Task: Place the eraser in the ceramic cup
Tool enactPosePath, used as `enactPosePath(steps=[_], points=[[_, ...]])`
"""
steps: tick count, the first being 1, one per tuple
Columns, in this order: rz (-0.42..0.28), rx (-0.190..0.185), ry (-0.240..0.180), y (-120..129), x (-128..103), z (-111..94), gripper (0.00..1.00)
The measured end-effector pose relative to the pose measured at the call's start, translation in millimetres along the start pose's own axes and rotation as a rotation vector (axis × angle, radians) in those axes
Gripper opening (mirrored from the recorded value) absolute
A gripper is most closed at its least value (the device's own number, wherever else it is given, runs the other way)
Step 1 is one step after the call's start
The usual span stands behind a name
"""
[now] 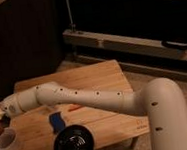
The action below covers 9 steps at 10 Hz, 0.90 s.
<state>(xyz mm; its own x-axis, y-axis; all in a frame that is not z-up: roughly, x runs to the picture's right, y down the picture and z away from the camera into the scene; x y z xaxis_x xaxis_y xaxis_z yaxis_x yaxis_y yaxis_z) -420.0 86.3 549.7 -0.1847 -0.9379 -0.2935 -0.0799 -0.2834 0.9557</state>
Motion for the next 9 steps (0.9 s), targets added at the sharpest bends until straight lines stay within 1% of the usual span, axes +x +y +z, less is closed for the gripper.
enactPosePath(steps=[5, 9], points=[[0.009, -0.003, -0.019, 9.4, -21.1, 0.1, 0.06], [0.016, 0.008, -0.031, 18.4, -34.8, 4.2, 0.06]])
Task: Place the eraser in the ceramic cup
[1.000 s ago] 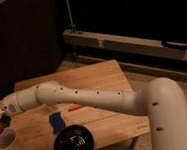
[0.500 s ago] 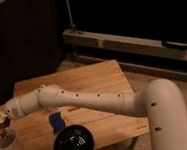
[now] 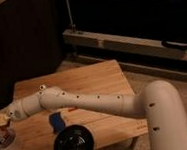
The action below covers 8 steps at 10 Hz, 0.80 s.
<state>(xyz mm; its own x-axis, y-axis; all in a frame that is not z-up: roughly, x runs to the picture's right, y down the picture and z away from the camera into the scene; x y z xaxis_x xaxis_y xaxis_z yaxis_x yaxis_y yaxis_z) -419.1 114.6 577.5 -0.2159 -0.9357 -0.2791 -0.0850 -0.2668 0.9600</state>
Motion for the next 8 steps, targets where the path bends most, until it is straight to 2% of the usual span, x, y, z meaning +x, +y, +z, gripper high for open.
enactPosePath(steps=[4, 8], points=[[0.003, 0.003, -0.016, 8.1, -7.9, 15.9, 0.06], [0.008, -0.033, -0.013, 16.1, -9.9, 21.8, 0.06]])
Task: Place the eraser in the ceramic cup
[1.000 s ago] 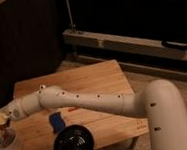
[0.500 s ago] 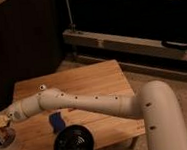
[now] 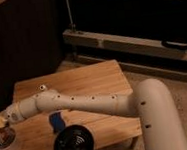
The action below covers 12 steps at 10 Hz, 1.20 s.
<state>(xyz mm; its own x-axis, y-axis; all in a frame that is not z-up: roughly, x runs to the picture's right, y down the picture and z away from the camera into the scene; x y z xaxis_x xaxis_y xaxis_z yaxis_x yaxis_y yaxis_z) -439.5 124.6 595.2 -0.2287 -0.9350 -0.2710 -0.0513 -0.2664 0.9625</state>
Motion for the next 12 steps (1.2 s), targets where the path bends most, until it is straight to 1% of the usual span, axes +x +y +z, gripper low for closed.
enactPosePath(steps=[1, 3, 6, 7, 8, 9, 11, 12], points=[[0.000, -0.007, 0.000, 2.6, 0.0, 0.1, 0.06], [0.001, -0.007, -0.002, 5.9, -0.6, 1.2, 0.06], [-0.010, 0.007, -0.007, 13.4, -1.1, 3.0, 0.06], [-0.005, 0.013, -0.012, 16.0, -1.8, 3.4, 0.07], [-0.002, 0.019, -0.023, 16.8, -1.2, 4.2, 0.14], [-0.004, 0.021, -0.034, 16.4, -0.3, 4.5, 0.24], [-0.009, 0.017, -0.042, 16.4, 2.8, 1.0, 0.45], [-0.011, 0.013, -0.055, 16.1, 3.4, -1.6, 0.55]])
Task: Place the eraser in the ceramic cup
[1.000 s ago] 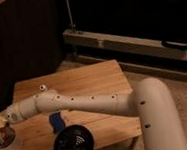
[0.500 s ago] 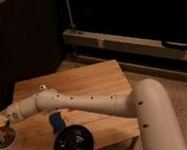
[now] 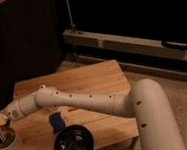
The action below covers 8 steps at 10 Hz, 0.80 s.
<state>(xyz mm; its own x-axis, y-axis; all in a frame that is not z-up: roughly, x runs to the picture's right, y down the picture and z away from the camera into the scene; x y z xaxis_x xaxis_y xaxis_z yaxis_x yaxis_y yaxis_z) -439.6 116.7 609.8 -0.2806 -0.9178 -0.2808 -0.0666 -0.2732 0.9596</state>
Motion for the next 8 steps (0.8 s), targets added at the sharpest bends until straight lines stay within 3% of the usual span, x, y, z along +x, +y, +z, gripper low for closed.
enactPosePath(steps=[2, 3, 8], points=[[-0.002, -0.003, -0.016, -1.1, 1.2, -2.7, 0.75], [-0.001, -0.004, -0.018, -1.0, 1.0, -3.7, 0.80], [0.011, -0.006, -0.016, -2.5, 1.1, -7.5, 0.80]])
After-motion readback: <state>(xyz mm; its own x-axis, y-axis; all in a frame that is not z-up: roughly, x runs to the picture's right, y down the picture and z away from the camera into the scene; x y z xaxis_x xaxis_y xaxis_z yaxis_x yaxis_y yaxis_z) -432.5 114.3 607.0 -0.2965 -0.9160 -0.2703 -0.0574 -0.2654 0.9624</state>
